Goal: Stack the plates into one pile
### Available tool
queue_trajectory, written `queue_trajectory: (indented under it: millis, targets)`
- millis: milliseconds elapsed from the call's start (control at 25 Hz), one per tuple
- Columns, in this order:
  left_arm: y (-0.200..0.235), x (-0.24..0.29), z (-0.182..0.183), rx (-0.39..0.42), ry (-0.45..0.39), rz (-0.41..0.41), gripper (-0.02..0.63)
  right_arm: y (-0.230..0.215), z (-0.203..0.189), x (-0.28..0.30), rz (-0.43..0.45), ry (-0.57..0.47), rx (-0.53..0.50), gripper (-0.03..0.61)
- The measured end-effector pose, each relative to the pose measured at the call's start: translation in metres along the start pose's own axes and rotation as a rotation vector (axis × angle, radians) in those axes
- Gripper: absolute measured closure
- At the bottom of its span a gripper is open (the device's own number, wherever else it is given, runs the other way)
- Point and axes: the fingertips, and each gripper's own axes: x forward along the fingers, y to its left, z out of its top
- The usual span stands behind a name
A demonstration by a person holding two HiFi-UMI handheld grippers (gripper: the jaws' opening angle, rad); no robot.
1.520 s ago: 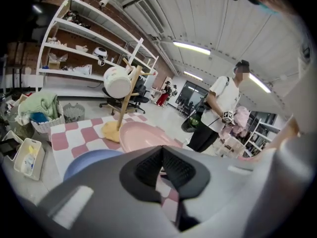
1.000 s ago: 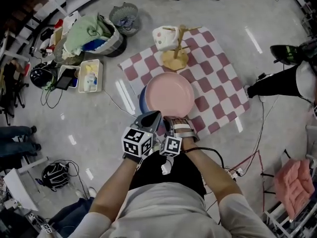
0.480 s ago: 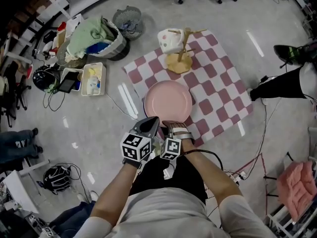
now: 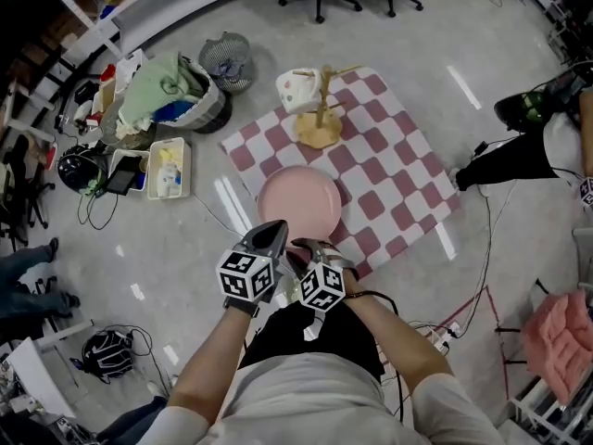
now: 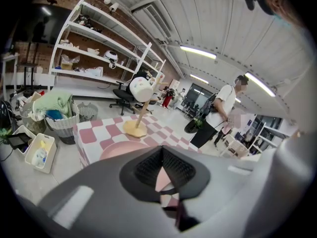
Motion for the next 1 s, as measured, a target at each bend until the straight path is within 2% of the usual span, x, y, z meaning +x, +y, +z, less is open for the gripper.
queue_trajectory:
  millis: [120, 200, 280, 400, 480, 800, 1000]
  targets:
    - [-0.017, 0.0, 0.015, 0.022, -0.019, -0.027, 0.607, -0.028, 0.015, -0.038, -0.118, -0.028, 0.073, 0.477]
    - [-0.031, 0.0, 0.03, 0.045, -0.039, -0.049, 0.607, -0.057, 0.027, -0.067, -0.222, -0.063, 0.157, 0.545]
    - [-0.047, 0.001, 0.045, 0.07, -0.059, -0.071, 0.607, -0.086, 0.039, -0.097, -0.309, -0.122, 0.273, 0.563]
    - [-0.073, -0.001, 0.066, 0.105, -0.079, -0.105, 0.607, -0.122, 0.061, -0.145, -0.394, -0.227, 0.429, 0.569]
    - [-0.091, -0.004, 0.08, 0.121, -0.09, -0.13, 0.607, -0.137, 0.073, -0.177, -0.442, -0.28, 0.486, 0.569]
    - [-0.157, -0.019, 0.153, 0.194, -0.178, -0.22, 0.607, -0.175, 0.125, -0.269, -0.576, -0.479, 0.548, 0.569]
    - [-0.183, -0.037, 0.194, 0.26, -0.248, -0.237, 0.607, -0.187, 0.145, -0.301, -0.606, -0.547, 0.573, 0.569]
